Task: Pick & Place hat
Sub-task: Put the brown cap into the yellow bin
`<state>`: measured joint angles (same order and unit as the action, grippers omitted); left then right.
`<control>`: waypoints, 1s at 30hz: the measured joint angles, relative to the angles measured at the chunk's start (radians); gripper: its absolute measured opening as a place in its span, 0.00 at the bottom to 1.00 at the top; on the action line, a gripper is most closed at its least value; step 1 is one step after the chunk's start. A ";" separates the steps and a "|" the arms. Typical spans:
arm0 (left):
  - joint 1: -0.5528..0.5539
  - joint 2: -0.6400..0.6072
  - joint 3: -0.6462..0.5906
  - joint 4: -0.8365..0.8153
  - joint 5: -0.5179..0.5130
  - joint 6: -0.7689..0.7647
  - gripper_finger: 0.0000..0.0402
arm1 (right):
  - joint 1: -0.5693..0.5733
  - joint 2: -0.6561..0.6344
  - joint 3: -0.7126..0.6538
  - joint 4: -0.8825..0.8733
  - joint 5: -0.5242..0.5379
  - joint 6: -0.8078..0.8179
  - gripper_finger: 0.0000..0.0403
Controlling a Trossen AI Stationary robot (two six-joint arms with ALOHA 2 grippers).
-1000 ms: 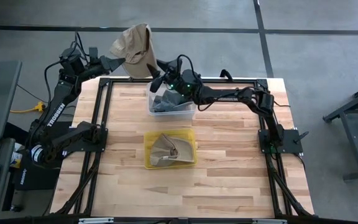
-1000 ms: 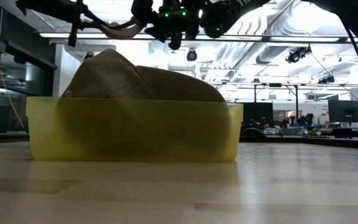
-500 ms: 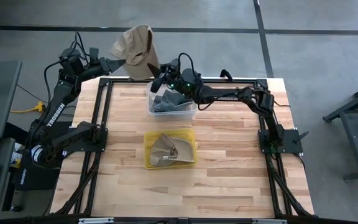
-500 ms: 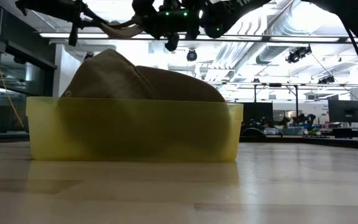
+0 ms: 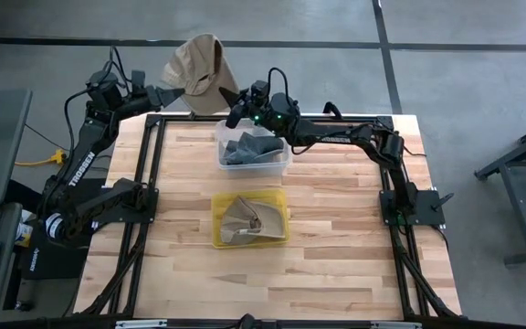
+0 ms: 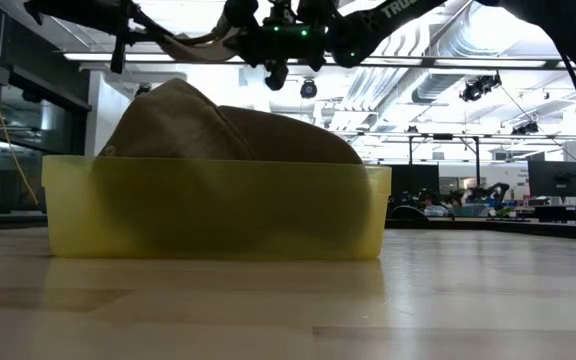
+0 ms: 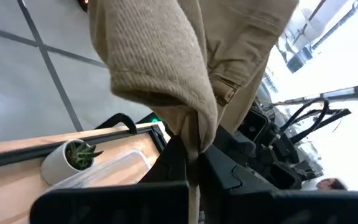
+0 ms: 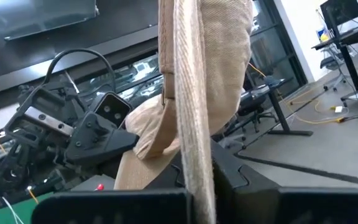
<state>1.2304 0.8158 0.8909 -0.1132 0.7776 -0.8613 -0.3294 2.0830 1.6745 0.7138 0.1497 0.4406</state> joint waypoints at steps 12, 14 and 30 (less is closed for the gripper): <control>0.000 -0.003 0.000 0.001 0.080 0.132 0.26 | 0.002 0.000 0.000 -0.025 -0.010 0.027 0.01; 0.000 -0.003 0.000 0.000 0.093 0.132 0.36 | 0.003 0.000 0.000 -0.027 -0.009 0.027 0.01; 0.001 -0.053 0.000 -0.003 0.103 0.183 0.79 | -0.028 -0.014 0.000 -0.142 0.087 0.044 0.01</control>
<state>1.2310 0.7629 0.8909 -0.1162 0.8807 -0.6781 -0.3578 2.0689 1.6745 0.5720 0.2367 0.4842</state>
